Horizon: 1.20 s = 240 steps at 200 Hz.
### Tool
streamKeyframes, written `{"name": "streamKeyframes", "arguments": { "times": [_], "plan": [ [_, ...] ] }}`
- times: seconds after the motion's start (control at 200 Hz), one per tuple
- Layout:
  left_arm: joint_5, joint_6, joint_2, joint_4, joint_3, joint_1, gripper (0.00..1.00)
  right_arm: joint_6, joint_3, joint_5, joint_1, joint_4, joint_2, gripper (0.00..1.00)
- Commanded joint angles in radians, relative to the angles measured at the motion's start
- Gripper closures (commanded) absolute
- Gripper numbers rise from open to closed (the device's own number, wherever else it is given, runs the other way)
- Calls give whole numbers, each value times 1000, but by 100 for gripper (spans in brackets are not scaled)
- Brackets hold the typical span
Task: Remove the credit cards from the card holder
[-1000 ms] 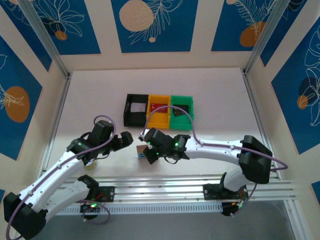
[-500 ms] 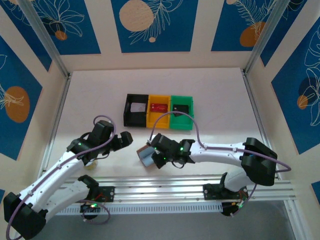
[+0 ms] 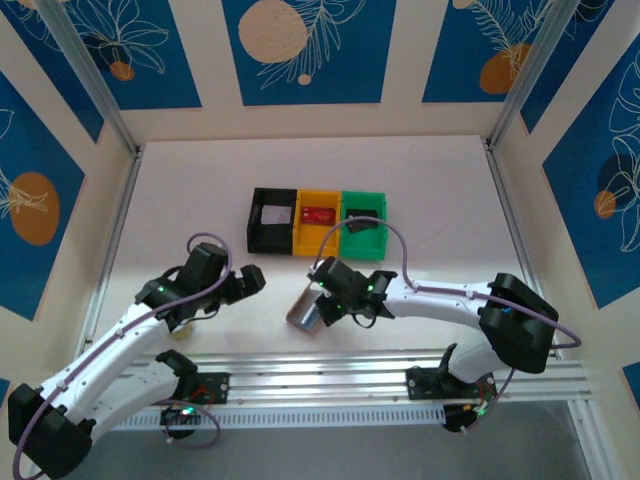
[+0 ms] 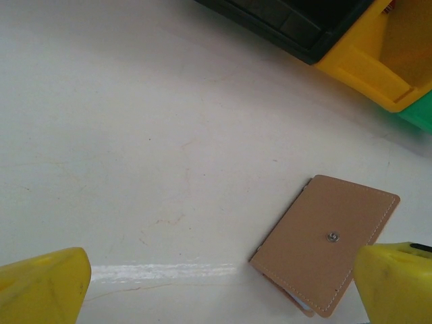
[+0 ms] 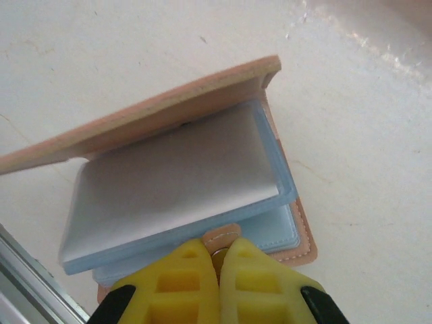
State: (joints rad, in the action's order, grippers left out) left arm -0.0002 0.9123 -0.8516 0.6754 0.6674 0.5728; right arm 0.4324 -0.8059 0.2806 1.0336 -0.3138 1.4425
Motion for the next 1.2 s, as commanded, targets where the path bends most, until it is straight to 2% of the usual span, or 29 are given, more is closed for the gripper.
{"name": "streamKeyframes", "arguments": {
  "times": [0.0,0.265,0.57,0.8,1.195],
  "plan": [
    [14,27,21,-4,-27,9,0,-36,-89,0,-4,-17,4,100],
    [22,66,46,-24,-64,12,1,-52,-168,-31,-1,-3,80,100],
    [46,111,49,-82,-113,25,3,-32,-69,-27,-30,24,61,100],
    [46,125,31,-115,-130,43,3,-24,-21,-44,-93,24,39,100],
    [27,153,-17,-156,-125,106,3,-115,-139,-69,-93,-42,33,100]
  ]
}}
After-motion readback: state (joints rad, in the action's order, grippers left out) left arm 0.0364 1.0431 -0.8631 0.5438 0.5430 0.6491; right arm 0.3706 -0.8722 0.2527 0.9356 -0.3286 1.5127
